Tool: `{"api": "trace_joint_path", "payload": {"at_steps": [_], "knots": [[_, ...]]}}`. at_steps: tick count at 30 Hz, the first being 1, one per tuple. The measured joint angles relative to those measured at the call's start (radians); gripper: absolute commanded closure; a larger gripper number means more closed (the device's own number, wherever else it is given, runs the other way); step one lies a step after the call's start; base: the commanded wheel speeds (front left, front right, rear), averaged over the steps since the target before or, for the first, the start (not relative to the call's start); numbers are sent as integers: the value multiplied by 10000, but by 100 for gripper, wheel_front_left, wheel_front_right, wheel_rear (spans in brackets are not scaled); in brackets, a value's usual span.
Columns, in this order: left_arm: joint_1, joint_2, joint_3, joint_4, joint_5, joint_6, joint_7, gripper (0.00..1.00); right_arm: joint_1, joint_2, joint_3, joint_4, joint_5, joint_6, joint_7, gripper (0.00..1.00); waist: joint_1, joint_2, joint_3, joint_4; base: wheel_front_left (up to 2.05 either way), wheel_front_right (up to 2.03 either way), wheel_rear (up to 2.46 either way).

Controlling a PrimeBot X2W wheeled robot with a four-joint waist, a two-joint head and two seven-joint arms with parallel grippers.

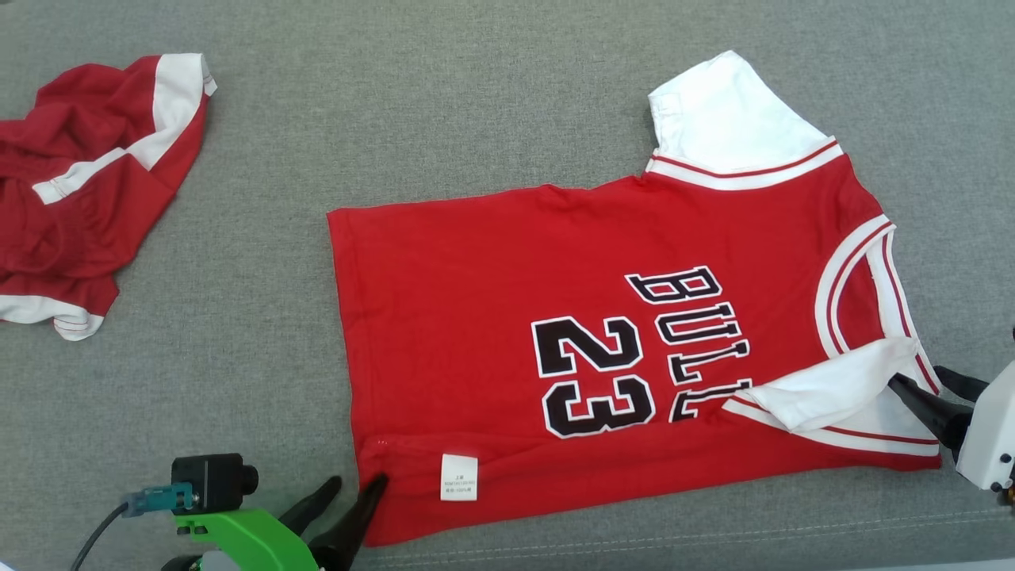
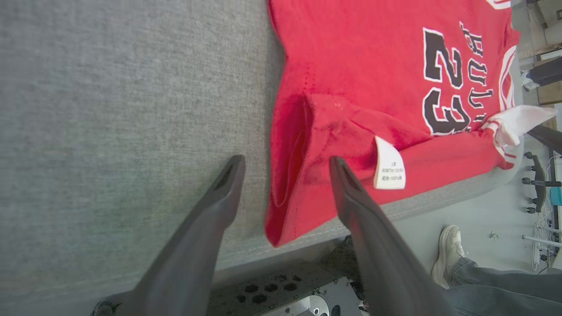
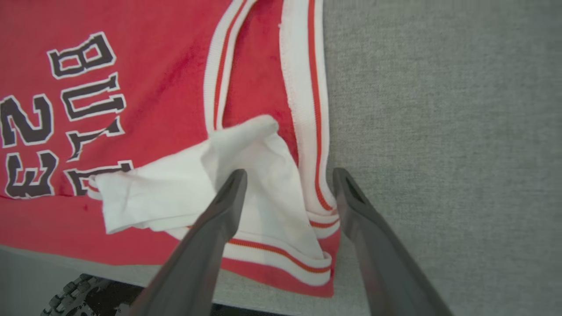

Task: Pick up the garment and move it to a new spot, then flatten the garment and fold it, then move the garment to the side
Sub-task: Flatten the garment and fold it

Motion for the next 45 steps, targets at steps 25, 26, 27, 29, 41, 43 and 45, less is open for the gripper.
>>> {"api": "trace_joint_path", "payload": {"at_steps": [25, 26, 27, 29, 41, 43, 45], "knots": [[-2881, -729, 491, 1363, 1722, 382, -2059, 0, -3015, 598, 706, 1055, -1958, -2, -2456, 0, 0, 0, 70, 134, 0, 0, 0], [-3125, -732, 481, 1446, 1760, 341, -1994, 0, -3303, 579, 746, 1093, -2019, -2, -2454, 0, 0, 0, 176, 144, 0, 0, 0], [-3401, -740, 479, 1522, 1812, 326, -1941, 0, -3651, 558, 780, 1149, -2096, -2, -2452, 0, 0, 0, 299, 155, 0, 0, 0], [-3997, -742, 456, 1737, 1954, 251, -1783, 0, -4386, 522, 857, 1271, -2249, -2, -2397, 0, 0, 0, 571, 184, 0, 0, 0], [-6460, -736, -272, 2648, 2236, -497, -491, 0, -8233, 512, 1879, 2934, -2723, -2, -1331, 0, 2, 0, 2465, 786, 0, 0, 0], [-6616, -750, -357, 2673, 2236, -581, -414, 0, -8513, 550, 2004, 3225, -2777, -2, -1315, 0, 2, 0, 2584, 987, 0, 0, 0], [-6727, -777, -412, 2750, 2236, -616, -339, 0, -8778, 612, 2153, 3509, -2803, -2, -1290, 0, 1, 0, 2667, 1172, 0, 0, 0]]}}
